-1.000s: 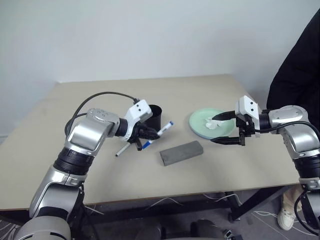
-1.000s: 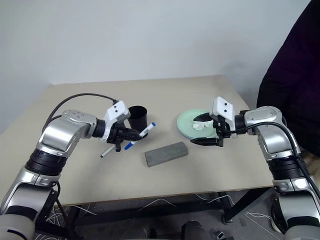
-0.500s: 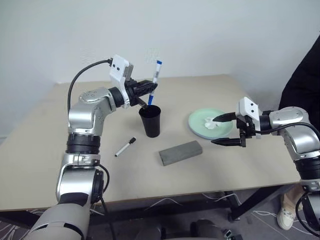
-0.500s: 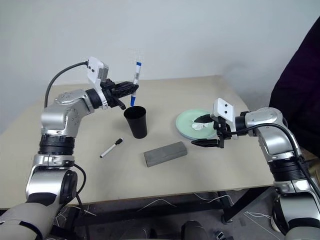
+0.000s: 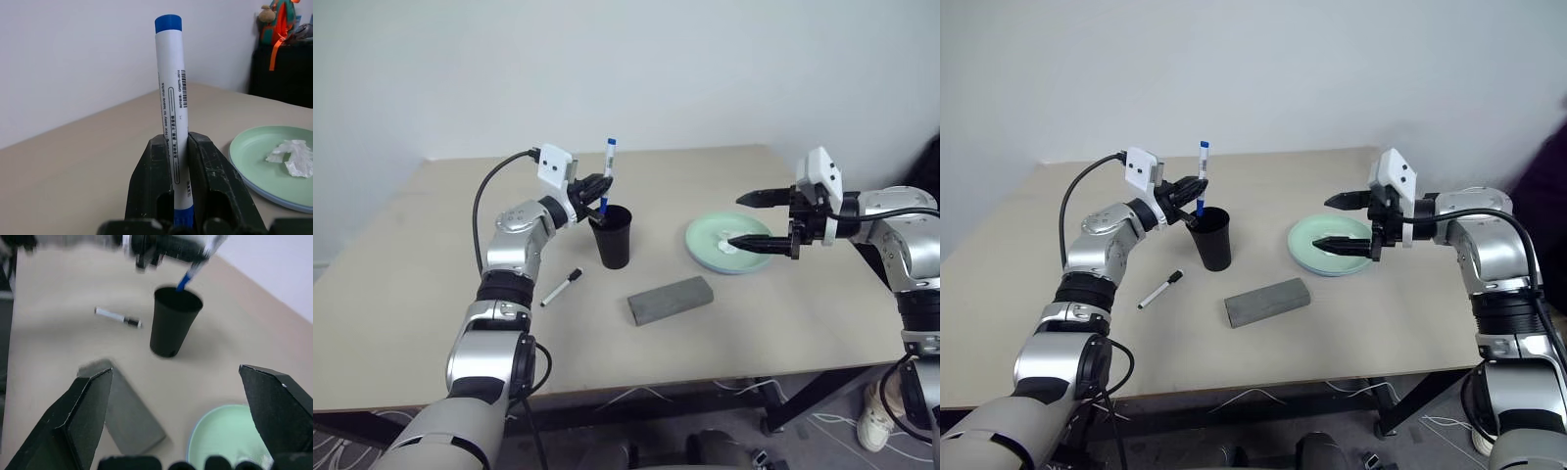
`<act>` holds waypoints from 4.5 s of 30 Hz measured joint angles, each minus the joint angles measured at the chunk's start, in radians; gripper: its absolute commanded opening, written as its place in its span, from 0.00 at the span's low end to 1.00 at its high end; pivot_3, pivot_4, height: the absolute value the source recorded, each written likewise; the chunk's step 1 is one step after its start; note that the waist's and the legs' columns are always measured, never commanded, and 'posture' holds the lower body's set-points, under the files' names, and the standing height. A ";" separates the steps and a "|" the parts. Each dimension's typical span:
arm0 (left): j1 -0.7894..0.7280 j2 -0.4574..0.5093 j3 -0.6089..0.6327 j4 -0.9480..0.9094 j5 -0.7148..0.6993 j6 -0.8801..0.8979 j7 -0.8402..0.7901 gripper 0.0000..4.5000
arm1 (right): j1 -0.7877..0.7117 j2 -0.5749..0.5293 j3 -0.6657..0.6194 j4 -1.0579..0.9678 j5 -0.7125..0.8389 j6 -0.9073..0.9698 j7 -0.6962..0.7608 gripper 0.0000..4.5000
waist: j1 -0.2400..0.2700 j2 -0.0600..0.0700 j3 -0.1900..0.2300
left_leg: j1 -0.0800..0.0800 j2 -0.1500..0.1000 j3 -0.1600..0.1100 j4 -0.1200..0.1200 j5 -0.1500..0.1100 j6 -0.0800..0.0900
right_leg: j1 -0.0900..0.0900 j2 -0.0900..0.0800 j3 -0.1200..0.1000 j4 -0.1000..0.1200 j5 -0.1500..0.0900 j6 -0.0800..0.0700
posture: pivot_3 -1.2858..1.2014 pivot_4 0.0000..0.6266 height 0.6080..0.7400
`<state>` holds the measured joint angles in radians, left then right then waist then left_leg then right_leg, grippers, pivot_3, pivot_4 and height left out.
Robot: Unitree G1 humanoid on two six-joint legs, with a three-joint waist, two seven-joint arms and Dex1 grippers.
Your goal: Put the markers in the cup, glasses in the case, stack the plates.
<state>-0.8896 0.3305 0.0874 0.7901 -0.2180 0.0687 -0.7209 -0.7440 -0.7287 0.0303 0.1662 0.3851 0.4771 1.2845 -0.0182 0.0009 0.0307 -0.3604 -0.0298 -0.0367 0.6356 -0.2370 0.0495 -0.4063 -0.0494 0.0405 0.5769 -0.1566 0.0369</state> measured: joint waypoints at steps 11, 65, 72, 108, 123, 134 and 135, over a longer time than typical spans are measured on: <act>0.020 -0.035 0.013 0.044 0.001 -0.086 0.022 0.02 | -0.013 0.009 -0.092 -0.004 0.131 0.109 -0.020 1.00 | 0.000 0.000 0.000 | 0.000 0.000 0.000 0.000 0.000 0.000 | 0.000 0.000 0.000 0.000 0.000 0.000 | 0.52 0.00 0.90; 0.255 0.381 -0.244 -0.287 0.129 0.399 -0.230 0.90 | 0.039 0.009 -0.157 0.018 0.191 0.136 -0.089 1.00 | -0.001 0.001 -0.001 | 0.000 0.003 0.002 -0.002 0.000 0.000 | -0.001 0.000 0.000 0.000 -0.001 -0.002 | 0.52 0.00 0.90; 0.130 0.325 -0.351 -0.078 0.262 0.355 -0.220 0.90 | 0.052 0.007 -0.158 0.007 0.192 0.138 -0.105 1.00 | 0.000 0.001 -0.001 | 0.000 0.003 0.001 -0.003 0.000 0.000 | -0.001 0.001 -0.001 0.000 0.000 0.000 | 0.52 0.00 0.90; -0.129 0.188 -0.504 0.365 0.521 0.284 -0.355 0.01 | 0.098 0.017 -0.165 -0.062 0.199 0.152 -0.156 1.00 | -0.005 0.000 0.000 | 0.005 0.005 0.002 -0.001 0.000 0.001 | -0.002 0.003 -0.001 0.008 -0.001 0.000 | 0.52 0.00 0.90; -0.196 0.344 -0.376 0.398 0.482 0.203 -0.323 0.01 | 0.091 0.023 -0.163 -0.062 0.198 0.152 -0.156 1.00 | -0.001 -0.001 0.000 | -0.001 0.005 0.001 -0.002 0.000 0.000 | -0.005 0.000 -0.001 0.005 -0.001 0.000 | 0.52 0.00 0.90; -0.308 0.267 0.017 0.333 0.151 0.142 -0.281 0.01 | 0.079 0.027 -0.150 -0.060 0.195 0.151 -0.153 1.00 | -0.001 -0.002 0.000 | -0.001 0.005 0.000 -0.002 0.000 0.000 | -0.002 -0.002 -0.001 0.000 0.000 0.001 | 0.52 0.00 0.90; -0.304 0.244 0.048 0.320 0.117 0.141 -0.272 0.01 | 0.079 0.027 -0.150 -0.060 0.195 0.151 -0.153 1.00 | -0.001 -0.002 0.000 | -0.001 0.004 0.000 -0.002 0.000 0.000 | -0.002 -0.001 -0.001 0.000 0.000 0.001 | 0.52 0.00 0.90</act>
<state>-1.1934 0.5743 0.1350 1.1103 -0.1011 0.2093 -0.9927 -0.6655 -0.7019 -0.1195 0.1065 0.5801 0.6280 1.1315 -0.0188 -0.0008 0.0306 -0.3617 -0.0259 -0.0368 0.6332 -0.2371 0.0497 -0.4086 -0.0506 0.0397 0.5770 -0.1568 0.0383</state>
